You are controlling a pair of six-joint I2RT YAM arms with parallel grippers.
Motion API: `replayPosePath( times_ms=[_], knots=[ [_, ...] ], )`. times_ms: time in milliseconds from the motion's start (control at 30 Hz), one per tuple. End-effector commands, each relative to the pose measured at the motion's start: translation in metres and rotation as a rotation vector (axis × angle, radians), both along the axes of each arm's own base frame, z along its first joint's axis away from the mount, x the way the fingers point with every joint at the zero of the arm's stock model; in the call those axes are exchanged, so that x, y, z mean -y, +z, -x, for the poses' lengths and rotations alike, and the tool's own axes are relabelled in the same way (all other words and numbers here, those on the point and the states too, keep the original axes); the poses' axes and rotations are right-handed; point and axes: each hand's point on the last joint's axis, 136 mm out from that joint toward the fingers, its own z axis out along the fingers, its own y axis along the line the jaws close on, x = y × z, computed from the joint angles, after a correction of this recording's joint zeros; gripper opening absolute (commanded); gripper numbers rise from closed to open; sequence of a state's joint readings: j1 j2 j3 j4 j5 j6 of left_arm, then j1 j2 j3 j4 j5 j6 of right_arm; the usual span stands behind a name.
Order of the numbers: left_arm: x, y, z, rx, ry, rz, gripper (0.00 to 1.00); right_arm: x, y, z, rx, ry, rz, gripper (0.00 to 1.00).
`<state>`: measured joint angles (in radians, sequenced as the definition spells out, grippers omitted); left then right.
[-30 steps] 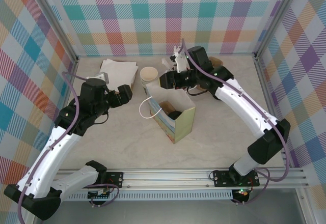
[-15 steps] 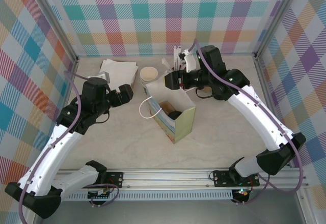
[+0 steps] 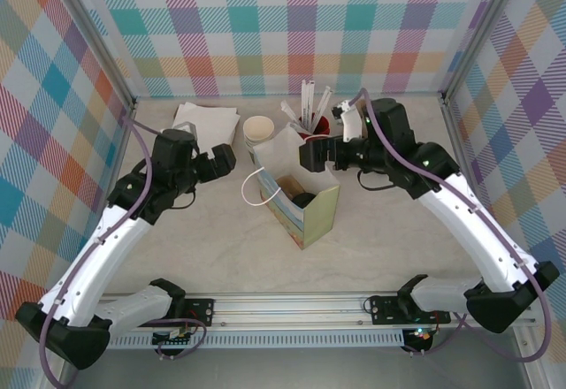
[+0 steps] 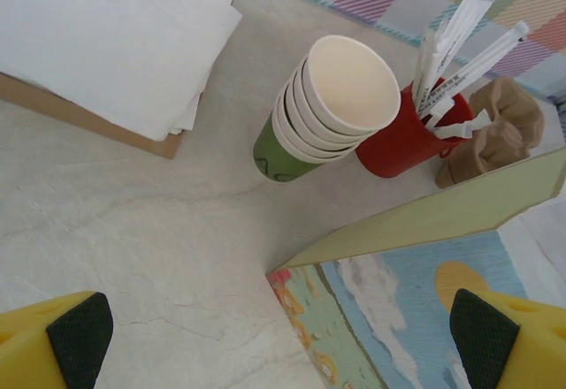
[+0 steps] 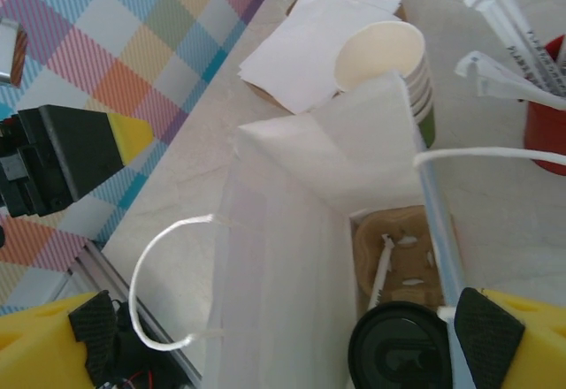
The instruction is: Pack the takeout coffee
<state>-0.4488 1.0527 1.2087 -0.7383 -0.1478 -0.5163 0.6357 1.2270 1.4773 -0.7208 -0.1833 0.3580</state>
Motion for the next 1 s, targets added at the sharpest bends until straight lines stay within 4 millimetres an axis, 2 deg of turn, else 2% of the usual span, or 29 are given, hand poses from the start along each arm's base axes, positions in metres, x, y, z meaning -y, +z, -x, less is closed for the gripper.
replayPosePath(
  times_ms=[0,267,467,667,800,967],
  knots=[
    [-0.004,0.017,-0.006,0.021,0.032,0.019,1.00,0.016,0.003,0.004,0.031,-0.066,0.008,1.00],
    [-0.016,0.027,-0.022,0.022,0.059,0.050,1.00,0.043,-0.001,0.013,0.067,-0.154,0.031,1.00],
    [-0.045,0.017,-0.037,-0.026,0.147,0.080,1.00,0.056,0.000,0.017,0.096,-0.187,0.059,1.00],
    [-0.070,-0.010,-0.052,-0.108,0.230,0.168,1.00,0.065,-0.001,0.019,0.107,-0.212,0.075,1.00],
    [-0.082,-0.041,-0.064,-0.193,0.284,0.255,1.00,0.066,-0.006,0.018,0.103,-0.222,0.081,1.00],
    [-0.084,-0.083,-0.082,-0.283,0.308,0.363,0.97,0.065,-0.010,0.016,0.093,-0.223,0.086,1.00]
  ],
)
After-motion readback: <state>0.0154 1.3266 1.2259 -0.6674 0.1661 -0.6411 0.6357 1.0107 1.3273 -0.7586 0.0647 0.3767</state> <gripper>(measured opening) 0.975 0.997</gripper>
